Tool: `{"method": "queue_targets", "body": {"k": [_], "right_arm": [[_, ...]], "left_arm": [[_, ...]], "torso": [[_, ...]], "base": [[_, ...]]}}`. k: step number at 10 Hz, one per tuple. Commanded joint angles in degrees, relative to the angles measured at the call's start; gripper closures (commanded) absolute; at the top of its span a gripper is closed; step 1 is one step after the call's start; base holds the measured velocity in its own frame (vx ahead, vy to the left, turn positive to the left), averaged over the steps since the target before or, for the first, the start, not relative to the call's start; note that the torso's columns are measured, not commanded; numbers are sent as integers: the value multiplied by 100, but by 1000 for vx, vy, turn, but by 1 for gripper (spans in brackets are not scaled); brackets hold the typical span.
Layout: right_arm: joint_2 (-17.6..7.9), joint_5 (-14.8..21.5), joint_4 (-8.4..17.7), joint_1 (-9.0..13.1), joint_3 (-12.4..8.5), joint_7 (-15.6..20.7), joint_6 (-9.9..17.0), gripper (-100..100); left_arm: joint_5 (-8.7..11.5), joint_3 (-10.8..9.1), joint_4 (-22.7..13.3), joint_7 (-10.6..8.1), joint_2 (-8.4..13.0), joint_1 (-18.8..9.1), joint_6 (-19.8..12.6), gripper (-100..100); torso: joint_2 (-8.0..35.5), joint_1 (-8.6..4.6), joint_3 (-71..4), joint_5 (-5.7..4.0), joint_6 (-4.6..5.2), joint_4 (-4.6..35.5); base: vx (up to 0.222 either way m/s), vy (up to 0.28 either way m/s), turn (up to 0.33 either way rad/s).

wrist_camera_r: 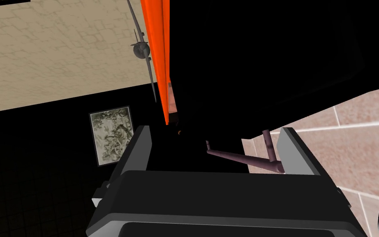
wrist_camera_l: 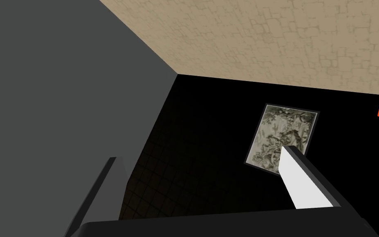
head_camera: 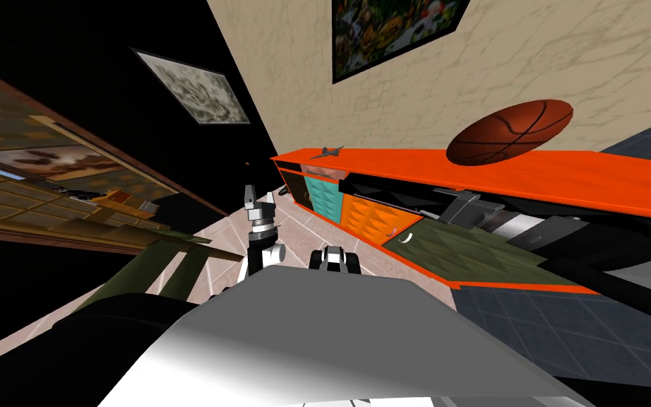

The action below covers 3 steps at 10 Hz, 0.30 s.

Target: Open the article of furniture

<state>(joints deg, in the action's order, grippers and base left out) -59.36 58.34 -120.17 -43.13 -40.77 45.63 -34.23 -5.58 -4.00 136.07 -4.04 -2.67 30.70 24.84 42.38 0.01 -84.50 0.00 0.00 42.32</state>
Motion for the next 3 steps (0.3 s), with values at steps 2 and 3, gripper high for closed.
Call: {"method": "queue_targets", "body": {"k": [2,3], "right_arm": [[0,0,0,0,0,0,0,0],[0,0,0,0,0,0,0,0]], "left_arm": [[0,0,0,0,0,0,0,0],[0,0,0,0,0,0,0,0]], "torso": [[-10,-2,-7,-1,0,-4],[-12,-2,-8,-1,0,-4]], "base": [[0,0,0],[0,0,0]]}}
